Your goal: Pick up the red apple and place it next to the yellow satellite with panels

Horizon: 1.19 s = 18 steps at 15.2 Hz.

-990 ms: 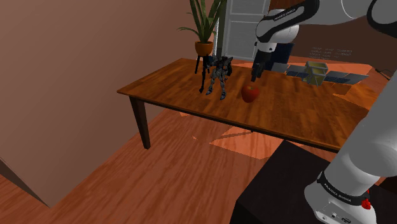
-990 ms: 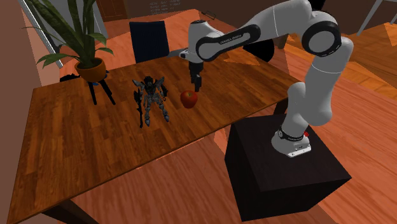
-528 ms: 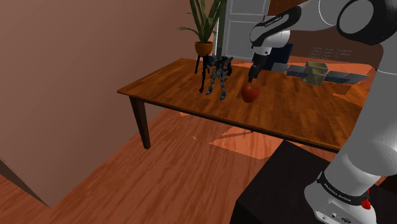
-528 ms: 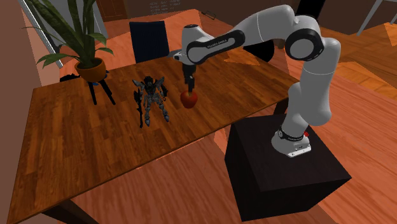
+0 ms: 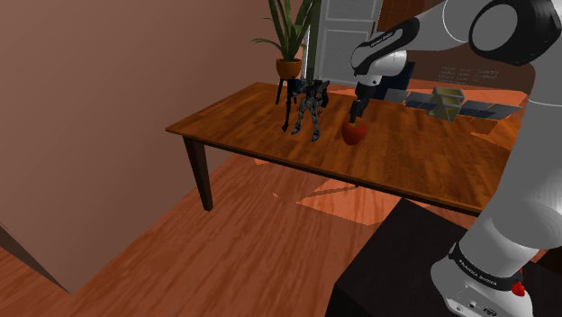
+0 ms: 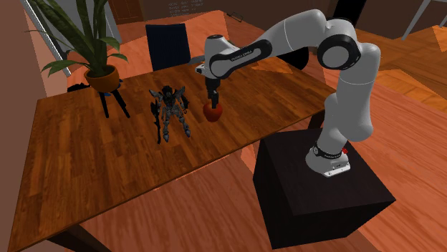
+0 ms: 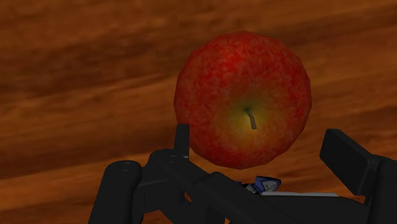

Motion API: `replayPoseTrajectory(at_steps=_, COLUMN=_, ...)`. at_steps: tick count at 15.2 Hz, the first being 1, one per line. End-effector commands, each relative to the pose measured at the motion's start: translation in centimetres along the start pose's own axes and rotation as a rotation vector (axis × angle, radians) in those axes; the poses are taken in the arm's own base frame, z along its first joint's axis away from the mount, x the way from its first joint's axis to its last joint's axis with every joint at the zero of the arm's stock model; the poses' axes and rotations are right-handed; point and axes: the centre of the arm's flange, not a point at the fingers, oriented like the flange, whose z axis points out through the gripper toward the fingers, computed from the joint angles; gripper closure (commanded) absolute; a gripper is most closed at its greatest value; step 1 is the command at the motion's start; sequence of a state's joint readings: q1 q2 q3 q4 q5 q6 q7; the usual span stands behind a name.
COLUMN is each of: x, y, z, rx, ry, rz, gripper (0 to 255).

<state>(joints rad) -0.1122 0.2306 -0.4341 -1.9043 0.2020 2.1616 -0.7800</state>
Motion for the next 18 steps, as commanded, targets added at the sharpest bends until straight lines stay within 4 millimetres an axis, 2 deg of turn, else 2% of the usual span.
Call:
replayPoseTrajectory(at_steps=1, x=0.0, y=0.0, z=0.0, rx=0.000, ry=0.000, rz=0.000, gripper=0)
replayPoseTrajectory(at_steps=4, x=0.0, y=0.0, z=0.0, rx=0.000, ry=0.000, rz=0.000, gripper=0)
replayPoseTrajectory(at_steps=5, x=0.0, y=0.0, z=0.0, rx=0.000, ry=0.000, rz=0.000, gripper=255)
replayPoseTrajectory(at_steps=14, x=0.0, y=0.0, z=0.0, rx=0.000, ry=0.000, rz=0.000, gripper=255)
replayPoseTrajectory(at_steps=18, x=0.2, y=0.0, z=-2.1, rx=0.000, ry=0.000, rz=0.000, gripper=255)
